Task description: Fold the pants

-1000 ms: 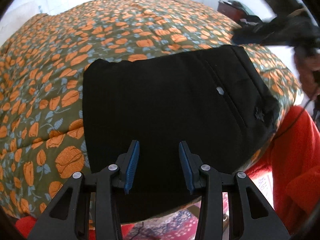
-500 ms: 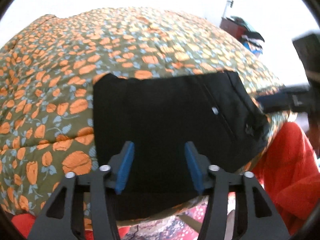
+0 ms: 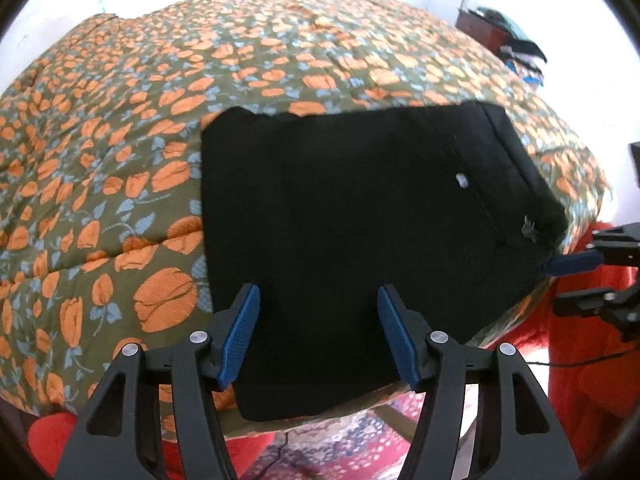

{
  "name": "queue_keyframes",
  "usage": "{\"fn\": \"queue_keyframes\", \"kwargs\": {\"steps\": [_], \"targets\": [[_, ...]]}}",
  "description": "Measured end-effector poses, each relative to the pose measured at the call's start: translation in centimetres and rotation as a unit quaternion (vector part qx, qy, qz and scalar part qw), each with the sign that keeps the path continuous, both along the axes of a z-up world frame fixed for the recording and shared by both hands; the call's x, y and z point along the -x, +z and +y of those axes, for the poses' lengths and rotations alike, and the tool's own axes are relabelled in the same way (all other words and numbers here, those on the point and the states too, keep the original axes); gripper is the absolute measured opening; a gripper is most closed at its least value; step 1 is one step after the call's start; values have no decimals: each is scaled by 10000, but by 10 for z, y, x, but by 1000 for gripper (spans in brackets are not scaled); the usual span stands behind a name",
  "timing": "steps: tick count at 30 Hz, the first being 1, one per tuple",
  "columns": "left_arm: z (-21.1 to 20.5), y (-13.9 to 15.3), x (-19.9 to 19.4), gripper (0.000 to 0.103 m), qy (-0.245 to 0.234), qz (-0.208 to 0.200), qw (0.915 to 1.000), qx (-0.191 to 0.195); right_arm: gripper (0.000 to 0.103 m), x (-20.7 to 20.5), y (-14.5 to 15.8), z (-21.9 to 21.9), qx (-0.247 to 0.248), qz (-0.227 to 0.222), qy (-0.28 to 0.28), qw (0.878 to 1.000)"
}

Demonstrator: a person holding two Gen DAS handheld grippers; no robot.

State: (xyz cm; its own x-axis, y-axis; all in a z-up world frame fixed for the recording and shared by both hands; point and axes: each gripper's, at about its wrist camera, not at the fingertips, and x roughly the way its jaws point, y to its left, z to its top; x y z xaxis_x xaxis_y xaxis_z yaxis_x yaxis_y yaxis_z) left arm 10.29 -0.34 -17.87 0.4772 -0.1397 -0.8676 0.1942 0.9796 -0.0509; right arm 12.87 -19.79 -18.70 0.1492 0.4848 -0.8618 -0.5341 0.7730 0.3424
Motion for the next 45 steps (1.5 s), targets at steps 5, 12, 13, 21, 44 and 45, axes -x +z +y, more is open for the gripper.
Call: {"fn": "queue_keyframes", "kwargs": {"steps": [5,12,13,21,44,45], "targets": [[4,2,-3,68,241,-40,9993,-276,47,1,43,2,-320,-697,-144,9969],[16,0,-5,68,533,63,9972,-528,48,-22,5,8,39,-457,-468,9979],[18,0,-4,68,563,65,9970,-531,48,-21,5,7,1,-455,-493,9977],[25,10,0,68,684,-10,9963,-525,48,-8,7,12,234,-569,-478,9970],[63,7,-27,77,1106,1118,9810,1139,79,-48,-3,-125,-2605,737,-2438,9313],[65,5,-33,77,1128,1141,9798,1192,79,-53,-9,-122,-2515,815,-2445,9329]]}}
